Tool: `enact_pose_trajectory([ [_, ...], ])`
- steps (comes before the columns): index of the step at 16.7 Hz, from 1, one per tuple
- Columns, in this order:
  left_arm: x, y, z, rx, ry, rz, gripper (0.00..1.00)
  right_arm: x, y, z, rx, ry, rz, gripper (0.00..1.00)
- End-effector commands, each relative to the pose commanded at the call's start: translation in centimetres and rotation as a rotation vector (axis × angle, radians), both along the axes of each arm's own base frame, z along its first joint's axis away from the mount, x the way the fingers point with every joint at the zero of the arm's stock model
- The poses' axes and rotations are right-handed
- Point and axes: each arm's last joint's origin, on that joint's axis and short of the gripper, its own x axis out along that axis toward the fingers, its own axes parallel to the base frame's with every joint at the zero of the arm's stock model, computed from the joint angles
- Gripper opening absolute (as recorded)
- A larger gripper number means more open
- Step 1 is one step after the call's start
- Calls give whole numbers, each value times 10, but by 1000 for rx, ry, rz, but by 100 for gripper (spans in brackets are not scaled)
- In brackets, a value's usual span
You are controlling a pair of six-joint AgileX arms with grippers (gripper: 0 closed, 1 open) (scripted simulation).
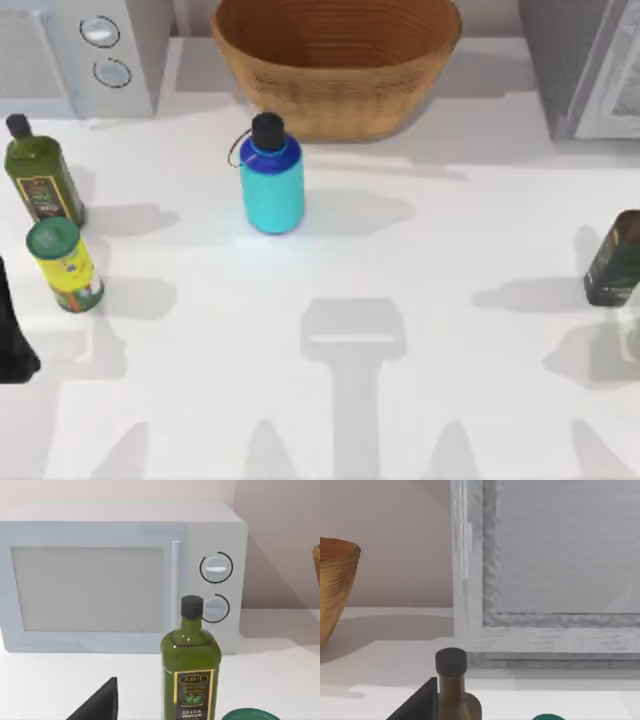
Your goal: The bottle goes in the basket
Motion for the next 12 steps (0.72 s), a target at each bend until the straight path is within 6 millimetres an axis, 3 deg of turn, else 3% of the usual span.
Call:
enact_pose_trajectory([
  [7, 8, -4, 10, 0, 8, -62, 100, 0, 0, 0, 0, 0, 0, 100],
  [12, 36, -14, 28, -4, 30, -206, 100, 0, 0, 0, 0, 0, 0, 100],
])
